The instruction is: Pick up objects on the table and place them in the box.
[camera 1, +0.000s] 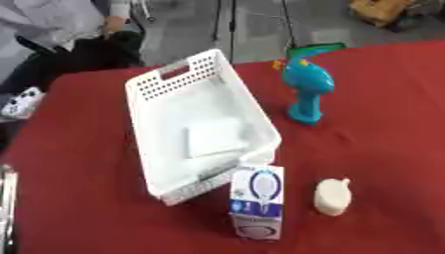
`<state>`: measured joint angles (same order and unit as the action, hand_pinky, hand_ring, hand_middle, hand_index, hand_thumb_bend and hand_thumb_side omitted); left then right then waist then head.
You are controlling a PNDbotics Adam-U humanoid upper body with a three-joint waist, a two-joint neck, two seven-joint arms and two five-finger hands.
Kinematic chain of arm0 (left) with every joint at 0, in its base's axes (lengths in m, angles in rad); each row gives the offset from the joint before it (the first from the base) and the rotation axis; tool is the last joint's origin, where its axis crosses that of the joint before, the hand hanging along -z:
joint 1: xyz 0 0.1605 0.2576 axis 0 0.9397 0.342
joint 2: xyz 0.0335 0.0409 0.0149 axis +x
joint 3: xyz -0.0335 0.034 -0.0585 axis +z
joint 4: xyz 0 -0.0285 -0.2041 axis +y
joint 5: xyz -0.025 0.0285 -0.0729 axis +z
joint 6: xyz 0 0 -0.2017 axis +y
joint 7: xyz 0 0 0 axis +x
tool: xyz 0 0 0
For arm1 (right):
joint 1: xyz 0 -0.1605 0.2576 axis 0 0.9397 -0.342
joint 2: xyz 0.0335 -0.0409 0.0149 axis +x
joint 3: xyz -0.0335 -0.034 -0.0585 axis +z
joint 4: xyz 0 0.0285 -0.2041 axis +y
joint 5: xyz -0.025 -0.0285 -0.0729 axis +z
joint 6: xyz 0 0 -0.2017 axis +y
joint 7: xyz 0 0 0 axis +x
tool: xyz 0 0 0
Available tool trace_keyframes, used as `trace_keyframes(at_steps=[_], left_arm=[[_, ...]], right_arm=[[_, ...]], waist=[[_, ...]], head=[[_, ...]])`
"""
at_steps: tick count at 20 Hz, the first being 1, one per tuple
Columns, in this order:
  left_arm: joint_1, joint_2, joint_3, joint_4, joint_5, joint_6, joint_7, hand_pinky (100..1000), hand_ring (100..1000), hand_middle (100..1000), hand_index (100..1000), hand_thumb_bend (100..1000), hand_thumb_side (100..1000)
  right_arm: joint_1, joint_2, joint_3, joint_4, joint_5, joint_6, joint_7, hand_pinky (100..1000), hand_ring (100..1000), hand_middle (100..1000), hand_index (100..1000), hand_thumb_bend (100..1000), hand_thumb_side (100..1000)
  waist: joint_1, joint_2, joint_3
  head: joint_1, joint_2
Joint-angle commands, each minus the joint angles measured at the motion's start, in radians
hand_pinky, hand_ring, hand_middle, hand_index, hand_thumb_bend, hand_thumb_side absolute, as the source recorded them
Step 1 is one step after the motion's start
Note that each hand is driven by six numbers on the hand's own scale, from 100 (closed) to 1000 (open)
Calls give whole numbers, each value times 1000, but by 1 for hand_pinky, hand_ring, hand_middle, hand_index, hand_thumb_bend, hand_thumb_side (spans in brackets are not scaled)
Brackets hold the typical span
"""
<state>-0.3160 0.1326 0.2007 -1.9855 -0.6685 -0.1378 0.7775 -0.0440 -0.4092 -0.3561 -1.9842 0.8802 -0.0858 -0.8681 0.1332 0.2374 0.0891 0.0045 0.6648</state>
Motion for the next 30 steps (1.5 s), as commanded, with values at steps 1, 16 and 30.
trace_keyframes(at_steps=[1,16,30], left_arm=[[-10,12,2,-15,5,0,-4,697,731,750,847,100,1000],[-25,22,-14,-15,7,-10,-13,696,731,750,846,100,1000],[-29,37,-40,-15,16,-20,-43,696,732,745,843,100,1000]], right_arm=[[-3,-12,1,-16,7,-1,4,791,764,736,885,100,1000],[119,-185,96,-16,109,-61,98,776,783,811,905,100,1000],[219,-499,385,-16,302,-126,291,795,814,889,958,100,1000]], waist=[[-17,-22,2],[-52,-21,16],[-85,-43,56]], head=[[2,-14],[-16,11],[-43,5]])
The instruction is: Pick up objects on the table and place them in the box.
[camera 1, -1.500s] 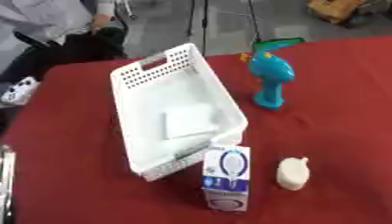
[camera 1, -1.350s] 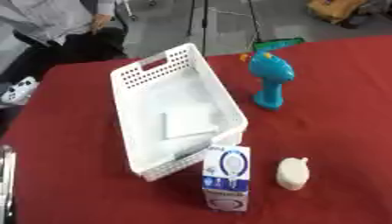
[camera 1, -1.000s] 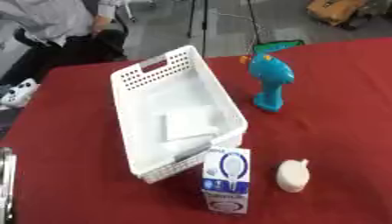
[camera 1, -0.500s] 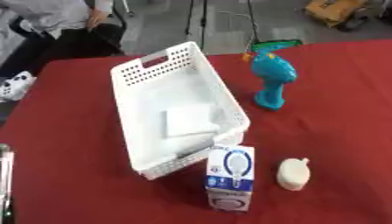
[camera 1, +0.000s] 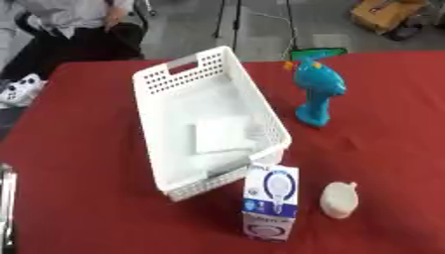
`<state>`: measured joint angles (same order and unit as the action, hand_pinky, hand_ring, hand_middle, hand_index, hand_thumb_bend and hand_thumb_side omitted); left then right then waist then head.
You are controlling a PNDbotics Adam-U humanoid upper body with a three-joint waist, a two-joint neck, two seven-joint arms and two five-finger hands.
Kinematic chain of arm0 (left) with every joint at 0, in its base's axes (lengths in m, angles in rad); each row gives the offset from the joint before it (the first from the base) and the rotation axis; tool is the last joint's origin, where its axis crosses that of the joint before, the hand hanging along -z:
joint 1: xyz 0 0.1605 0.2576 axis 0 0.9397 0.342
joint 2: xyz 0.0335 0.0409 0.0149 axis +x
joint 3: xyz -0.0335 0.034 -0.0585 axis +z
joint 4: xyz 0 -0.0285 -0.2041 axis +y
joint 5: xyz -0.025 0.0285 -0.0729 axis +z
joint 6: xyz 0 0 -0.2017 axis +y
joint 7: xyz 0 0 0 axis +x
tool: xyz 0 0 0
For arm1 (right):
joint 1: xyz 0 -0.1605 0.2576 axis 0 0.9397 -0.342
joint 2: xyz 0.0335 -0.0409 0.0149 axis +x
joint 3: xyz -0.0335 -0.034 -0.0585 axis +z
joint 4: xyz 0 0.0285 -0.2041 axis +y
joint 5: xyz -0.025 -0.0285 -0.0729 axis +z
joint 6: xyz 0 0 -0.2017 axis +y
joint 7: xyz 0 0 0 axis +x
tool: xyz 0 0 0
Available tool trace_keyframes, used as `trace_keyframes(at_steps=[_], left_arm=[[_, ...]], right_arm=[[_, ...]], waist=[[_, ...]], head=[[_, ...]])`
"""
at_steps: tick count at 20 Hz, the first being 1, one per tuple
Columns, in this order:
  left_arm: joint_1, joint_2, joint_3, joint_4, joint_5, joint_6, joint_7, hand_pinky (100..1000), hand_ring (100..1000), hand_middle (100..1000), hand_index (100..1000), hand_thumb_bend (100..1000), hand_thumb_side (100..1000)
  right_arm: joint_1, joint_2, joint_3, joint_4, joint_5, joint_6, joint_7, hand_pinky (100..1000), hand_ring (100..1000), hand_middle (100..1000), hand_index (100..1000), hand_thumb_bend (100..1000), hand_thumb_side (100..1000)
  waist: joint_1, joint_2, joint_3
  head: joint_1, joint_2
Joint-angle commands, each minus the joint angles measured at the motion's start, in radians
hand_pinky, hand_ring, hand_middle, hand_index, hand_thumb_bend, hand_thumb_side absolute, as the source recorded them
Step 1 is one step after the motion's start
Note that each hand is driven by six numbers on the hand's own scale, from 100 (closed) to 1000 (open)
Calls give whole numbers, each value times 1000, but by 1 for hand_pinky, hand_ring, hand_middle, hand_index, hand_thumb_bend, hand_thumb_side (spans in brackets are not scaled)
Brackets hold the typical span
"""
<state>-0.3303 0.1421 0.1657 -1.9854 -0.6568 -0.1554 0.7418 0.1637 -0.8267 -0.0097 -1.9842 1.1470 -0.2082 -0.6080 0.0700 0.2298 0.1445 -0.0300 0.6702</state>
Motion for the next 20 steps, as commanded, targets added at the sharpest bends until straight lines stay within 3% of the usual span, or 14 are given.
trace_keyframes(at_steps=[1,2,3,4,5,6,8,14,15,17,20], left_arm=[[-15,27,-6,-15,5,-3,-9,695,732,747,842,100,1000],[-15,27,-8,-15,7,-3,-11,695,732,747,842,100,1000],[-14,25,-9,-15,9,-3,-13,695,732,747,841,100,1000],[-12,21,-7,-15,10,-2,-13,695,732,747,841,100,1000],[-11,19,-6,-15,11,-1,-13,695,732,746,840,100,1000],[-10,18,-6,-15,12,0,-14,695,732,746,840,100,1000],[-9,18,-7,-15,13,0,-16,694,732,746,839,100,1000],[-10,21,-15,-15,17,-1,-23,694,731,745,837,100,1000],[-10,21,-17,-15,18,-1,-24,694,731,745,837,100,1000],[-11,20,-20,-15,21,-3,-28,693,731,745,836,100,1000],[-11,19,-23,-15,24,-3,-29,693,731,745,835,100,1000]], right_arm=[[16,-104,57,-16,49,1,45,800,820,901,961,100,1000],[22,-126,75,-16,63,4,59,801,823,906,964,100,1000],[19,-203,89,-16,104,13,108,805,831,920,973,100,1000],[-6,-300,94,-16,137,26,207,805,831,918,974,100,1000],[-38,-357,103,-16,141,28,324,811,837,917,982,100,1000],[-63,-396,116,-16,132,18,428,813,838,919,985,100,1000],[-97,-439,134,-16,95,-6,563,814,840,922,989,100,1000],[-146,-520,175,-16,-17,-56,726,802,832,925,1000,102,1000],[-154,-528,183,-16,-31,-58,741,798,831,926,1000,136,1000],[-170,-539,199,-16,-56,-57,778,770,824,919,1000,285,972],[-189,-541,216,-16,-119,-45,828,779,843,920,1000,344,924]], waist=[[-22,-36,2],[-22,-37,4],[-17,-38,2],[-9,-40,-2],[-4,-41,-3],[-3,-42,-4],[-2,-44,-4],[-7,-47,4],[-7,-47,5],[-9,-45,9],[-10,-43,15]], head=[[-11,-2],[-15,-5],[-16,-6],[-16,-6],[-16,-5],[-16,-4],[-15,-2],[-29,-5],[-32,-5],[-40,-8],[-46,-9]])
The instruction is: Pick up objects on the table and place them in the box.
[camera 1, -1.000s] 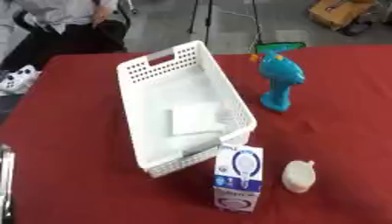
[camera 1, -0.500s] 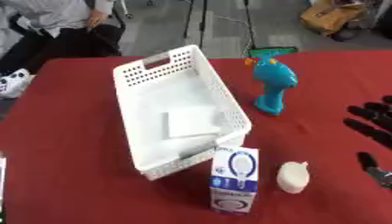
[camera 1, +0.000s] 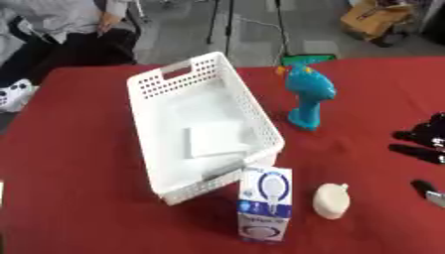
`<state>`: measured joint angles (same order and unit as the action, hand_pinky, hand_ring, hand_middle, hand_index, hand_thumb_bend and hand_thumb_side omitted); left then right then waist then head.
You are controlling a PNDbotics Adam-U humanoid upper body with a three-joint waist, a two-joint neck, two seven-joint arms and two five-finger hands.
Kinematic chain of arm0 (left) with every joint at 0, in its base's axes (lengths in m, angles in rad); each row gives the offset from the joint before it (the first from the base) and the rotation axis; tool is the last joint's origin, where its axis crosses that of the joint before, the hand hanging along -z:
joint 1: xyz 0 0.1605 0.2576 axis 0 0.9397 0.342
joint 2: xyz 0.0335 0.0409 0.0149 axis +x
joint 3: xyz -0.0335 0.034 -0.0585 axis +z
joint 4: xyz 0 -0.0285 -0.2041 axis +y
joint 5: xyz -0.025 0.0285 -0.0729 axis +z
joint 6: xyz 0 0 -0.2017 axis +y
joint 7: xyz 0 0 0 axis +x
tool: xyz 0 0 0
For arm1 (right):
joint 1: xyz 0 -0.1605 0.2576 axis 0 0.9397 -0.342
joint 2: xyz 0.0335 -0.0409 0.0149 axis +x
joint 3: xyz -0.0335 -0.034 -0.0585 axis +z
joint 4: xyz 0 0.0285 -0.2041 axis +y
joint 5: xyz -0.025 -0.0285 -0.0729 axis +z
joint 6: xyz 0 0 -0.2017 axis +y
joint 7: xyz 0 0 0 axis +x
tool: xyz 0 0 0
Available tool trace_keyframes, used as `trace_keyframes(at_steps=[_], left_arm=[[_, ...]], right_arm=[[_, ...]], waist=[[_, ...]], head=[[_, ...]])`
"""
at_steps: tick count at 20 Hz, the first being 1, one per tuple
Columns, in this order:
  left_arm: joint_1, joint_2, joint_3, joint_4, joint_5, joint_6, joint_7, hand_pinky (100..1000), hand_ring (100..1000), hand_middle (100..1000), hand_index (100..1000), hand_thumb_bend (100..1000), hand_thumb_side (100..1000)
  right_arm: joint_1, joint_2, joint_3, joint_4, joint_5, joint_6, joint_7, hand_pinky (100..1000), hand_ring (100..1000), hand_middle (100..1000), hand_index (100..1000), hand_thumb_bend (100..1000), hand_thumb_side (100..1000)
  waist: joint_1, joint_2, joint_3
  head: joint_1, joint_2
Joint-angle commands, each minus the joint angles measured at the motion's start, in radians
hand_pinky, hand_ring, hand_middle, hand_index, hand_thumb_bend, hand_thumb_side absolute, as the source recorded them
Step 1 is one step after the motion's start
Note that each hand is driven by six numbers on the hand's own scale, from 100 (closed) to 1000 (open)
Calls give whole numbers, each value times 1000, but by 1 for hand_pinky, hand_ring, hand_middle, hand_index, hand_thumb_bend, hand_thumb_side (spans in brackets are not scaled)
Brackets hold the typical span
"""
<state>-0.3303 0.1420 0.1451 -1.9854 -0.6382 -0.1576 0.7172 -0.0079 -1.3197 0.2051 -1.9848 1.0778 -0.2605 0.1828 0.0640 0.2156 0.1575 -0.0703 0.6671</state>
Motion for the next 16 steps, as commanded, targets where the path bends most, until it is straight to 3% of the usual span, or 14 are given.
trace_keyframes(at_steps=[1,8,16], left_arm=[[-11,19,-2,-15,6,-1,-6,693,731,745,835,100,1000],[-13,15,-7,-15,10,-2,-9,691,731,744,832,100,1000],[-14,8,-13,-15,17,-5,-14,690,731,743,826,100,1000]], right_arm=[[-24,-49,4,-15,-73,14,50,785,854,921,1000,353,915],[-63,-46,22,-15,-177,48,30,793,844,901,1000,312,952],[-111,-19,59,-15,-394,84,-17,750,806,867,1000,241,1000]], waist=[[-3,-29,3],[-5,-27,5],[-4,-27,18]], head=[[-6,-5],[-10,-5],[-30,-7]])
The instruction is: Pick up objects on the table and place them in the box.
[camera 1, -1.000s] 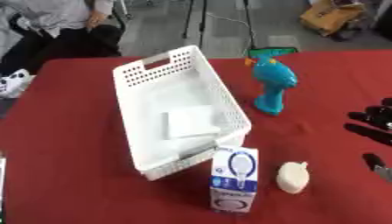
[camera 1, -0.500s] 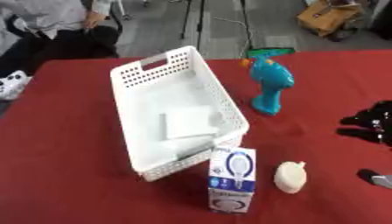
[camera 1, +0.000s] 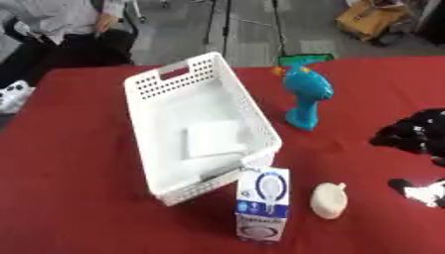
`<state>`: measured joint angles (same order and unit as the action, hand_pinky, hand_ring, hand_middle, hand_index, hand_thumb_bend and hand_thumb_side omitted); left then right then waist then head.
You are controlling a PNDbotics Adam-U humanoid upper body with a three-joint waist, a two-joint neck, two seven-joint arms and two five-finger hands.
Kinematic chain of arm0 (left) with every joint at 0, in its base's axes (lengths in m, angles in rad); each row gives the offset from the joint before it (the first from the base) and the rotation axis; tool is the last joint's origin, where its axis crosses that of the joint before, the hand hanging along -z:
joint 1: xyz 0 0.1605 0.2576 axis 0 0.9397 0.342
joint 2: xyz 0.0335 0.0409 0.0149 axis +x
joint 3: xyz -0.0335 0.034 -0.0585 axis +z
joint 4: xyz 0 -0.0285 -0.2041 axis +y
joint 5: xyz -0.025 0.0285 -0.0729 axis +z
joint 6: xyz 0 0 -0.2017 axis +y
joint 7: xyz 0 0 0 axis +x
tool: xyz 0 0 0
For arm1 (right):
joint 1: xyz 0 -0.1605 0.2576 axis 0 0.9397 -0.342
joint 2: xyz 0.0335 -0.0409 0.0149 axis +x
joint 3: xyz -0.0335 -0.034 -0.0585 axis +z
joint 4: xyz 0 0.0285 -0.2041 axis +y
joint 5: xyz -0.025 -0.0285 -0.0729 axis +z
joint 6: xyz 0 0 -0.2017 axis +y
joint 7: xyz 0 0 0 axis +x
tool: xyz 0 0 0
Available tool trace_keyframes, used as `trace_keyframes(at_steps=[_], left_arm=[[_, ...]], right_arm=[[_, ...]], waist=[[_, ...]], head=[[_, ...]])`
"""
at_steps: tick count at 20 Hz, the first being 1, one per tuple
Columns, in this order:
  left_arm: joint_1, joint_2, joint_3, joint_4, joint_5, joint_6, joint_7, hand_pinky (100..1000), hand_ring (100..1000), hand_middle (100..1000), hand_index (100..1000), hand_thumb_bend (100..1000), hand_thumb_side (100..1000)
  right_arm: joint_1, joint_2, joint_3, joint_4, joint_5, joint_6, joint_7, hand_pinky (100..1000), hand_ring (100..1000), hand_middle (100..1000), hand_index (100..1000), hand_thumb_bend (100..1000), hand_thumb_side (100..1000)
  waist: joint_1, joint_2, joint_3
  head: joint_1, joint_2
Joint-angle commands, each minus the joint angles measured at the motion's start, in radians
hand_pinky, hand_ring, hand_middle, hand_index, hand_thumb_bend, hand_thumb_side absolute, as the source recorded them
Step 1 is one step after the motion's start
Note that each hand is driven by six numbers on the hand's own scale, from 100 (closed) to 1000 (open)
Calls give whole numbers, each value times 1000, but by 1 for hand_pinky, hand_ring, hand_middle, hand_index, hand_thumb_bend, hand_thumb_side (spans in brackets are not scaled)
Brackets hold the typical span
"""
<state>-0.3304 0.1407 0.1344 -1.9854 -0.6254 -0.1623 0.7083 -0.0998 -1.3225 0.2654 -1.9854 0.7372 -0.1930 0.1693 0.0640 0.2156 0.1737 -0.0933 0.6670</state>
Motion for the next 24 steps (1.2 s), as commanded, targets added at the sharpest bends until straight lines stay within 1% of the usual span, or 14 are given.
trace_keyframes(at_steps=[1,2,5,6,9,13,20,24], left_arm=[[-13,8,-3,-15,5,-1,-5,690,731,743,826,100,1000],[-13,6,-4,-15,7,-1,-6,690,731,743,825,100,1000],[-14,4,-6,-15,9,-2,-7,690,730,742,825,100,1000],[-14,2,-6,-15,9,-3,-7,689,730,742,823,100,1000],[-15,-3,-9,-15,11,-4,-8,689,730,742,823,100,1000],[-15,-7,-9,-15,13,-6,-8,688,730,741,822,100,1000],[-15,-12,-11,-15,16,-6,-8,687,730,739,820,100,1000],[-14,-15,-13,-15,19,-6,-10,687,730,738,819,100,1000]], right_arm=[[-27,-13,5,-15,-67,28,3,750,806,867,1000,241,1000],[-35,-9,10,-15,-79,41,10,742,790,863,1000,234,1000],[-59,4,25,-15,-99,81,31,738,780,860,1000,230,1000],[-69,11,30,-15,-101,94,38,732,759,859,1000,222,1000],[-105,38,52,-15,-83,141,66,730,752,859,1000,216,1000],[-123,67,79,-15,-64,180,105,722,745,858,1000,214,1000],[-161,109,113,-15,-25,192,155,718,749,876,1000,222,1000],[-196,138,144,-15,9,194,189,717,747,875,1000,224,1000]], waist=[[-4,-26,3],[-3,-25,5],[-3,-24,8],[-3,-24,10],[-2,-23,15],[-1,-21,22],[-1,-18,25],[2,-18,28]], head=[[-8,-7],[-10,-8],[-12,-8],[-12,-9],[-13,-11],[-14,-15],[-11,-21],[-15,-34]])
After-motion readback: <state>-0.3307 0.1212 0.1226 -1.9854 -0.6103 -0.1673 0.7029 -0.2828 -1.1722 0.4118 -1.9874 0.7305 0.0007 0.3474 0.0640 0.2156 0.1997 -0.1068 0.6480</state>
